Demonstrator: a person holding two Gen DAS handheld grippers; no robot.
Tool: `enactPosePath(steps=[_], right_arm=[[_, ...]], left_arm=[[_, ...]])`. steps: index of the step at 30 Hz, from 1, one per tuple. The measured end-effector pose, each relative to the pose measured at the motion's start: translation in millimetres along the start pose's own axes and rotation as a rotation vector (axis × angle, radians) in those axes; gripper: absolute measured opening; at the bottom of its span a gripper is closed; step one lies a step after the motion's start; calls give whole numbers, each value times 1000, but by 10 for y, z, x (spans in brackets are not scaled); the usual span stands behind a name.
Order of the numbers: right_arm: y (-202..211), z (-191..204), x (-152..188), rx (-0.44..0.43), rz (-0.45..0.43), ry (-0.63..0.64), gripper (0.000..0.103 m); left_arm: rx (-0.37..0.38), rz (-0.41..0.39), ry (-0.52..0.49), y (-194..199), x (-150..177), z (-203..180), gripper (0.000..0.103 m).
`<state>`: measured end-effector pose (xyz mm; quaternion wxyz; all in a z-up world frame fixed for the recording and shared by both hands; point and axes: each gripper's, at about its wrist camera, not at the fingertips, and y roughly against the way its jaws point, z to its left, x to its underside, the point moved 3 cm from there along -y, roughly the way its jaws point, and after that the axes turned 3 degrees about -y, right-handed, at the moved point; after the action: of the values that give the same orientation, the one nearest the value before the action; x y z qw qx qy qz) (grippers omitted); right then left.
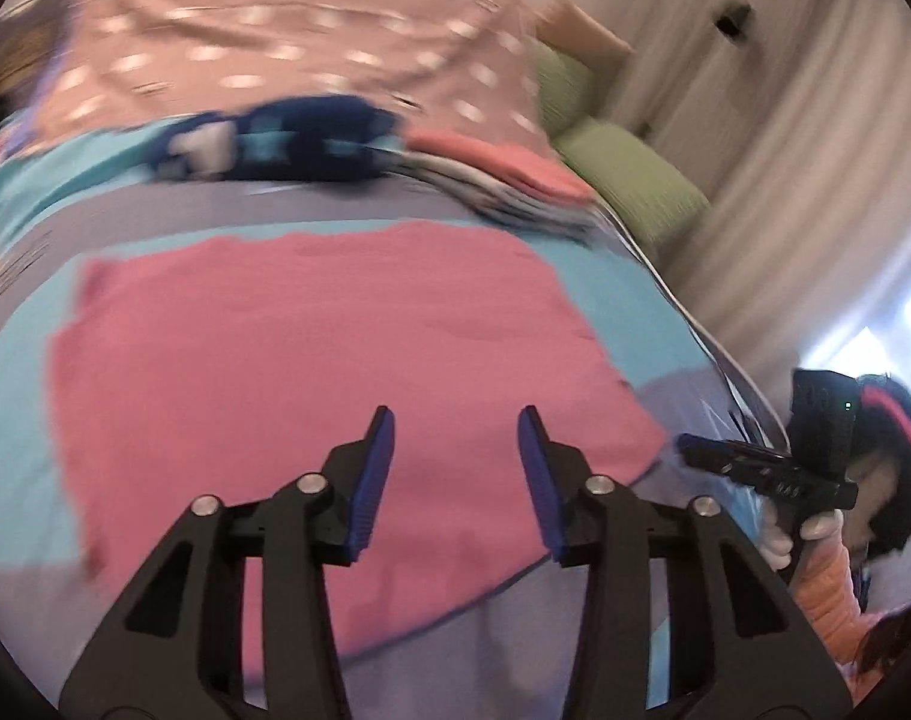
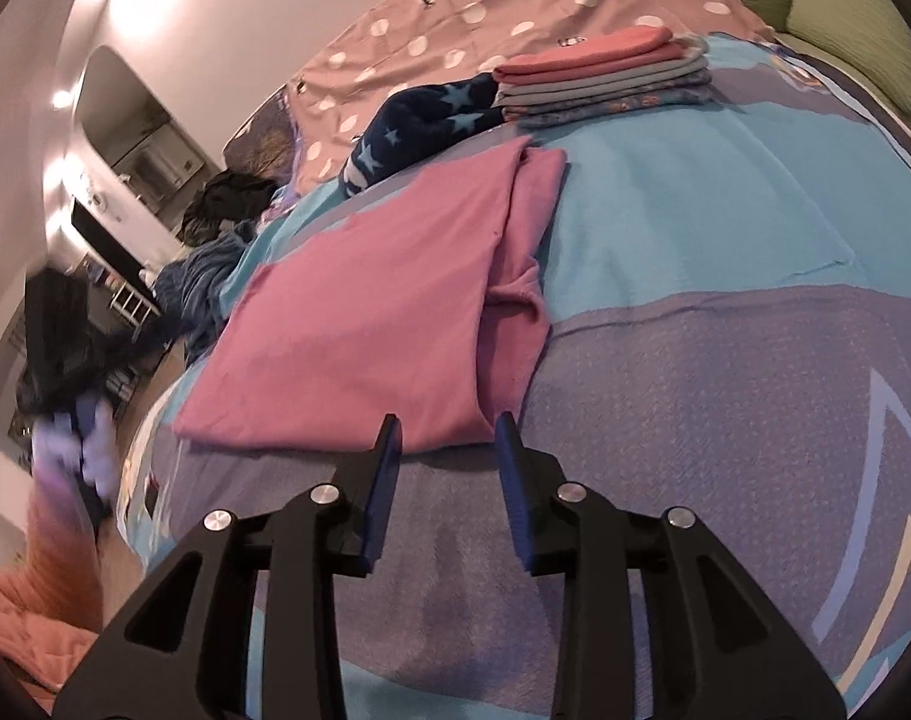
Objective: Fold small clothes
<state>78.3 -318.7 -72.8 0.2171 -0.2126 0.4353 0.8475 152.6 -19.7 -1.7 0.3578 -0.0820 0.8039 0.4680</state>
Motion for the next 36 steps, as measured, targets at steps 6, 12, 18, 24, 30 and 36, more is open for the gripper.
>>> enactPosePath(steps=[6,12,18,24,30,36], right_arm=[[-128,-112,-21,-73,36,-9,33],[-196,-211,3,-172,54,-44,34],[-85,-263,-12,-182,11,-73,34],[-49,-46,-170,-176,19,83,34],[-509,-170,-226,-362,274,11,34],[-339,-171,-189,-382,368,185,22]], left_arm=[[53,130,-146,-974,-451,-676,27],[13,247,-120,-1878,-701,-910,24],[-71,310,-147,-2292,-772,-925,36],[-105,323,-218,-2385,-763,-1028,45],[-67,336,-168,-2424,-829,-950,47],[-41,333,-168,-2388,-818,-931,47]])
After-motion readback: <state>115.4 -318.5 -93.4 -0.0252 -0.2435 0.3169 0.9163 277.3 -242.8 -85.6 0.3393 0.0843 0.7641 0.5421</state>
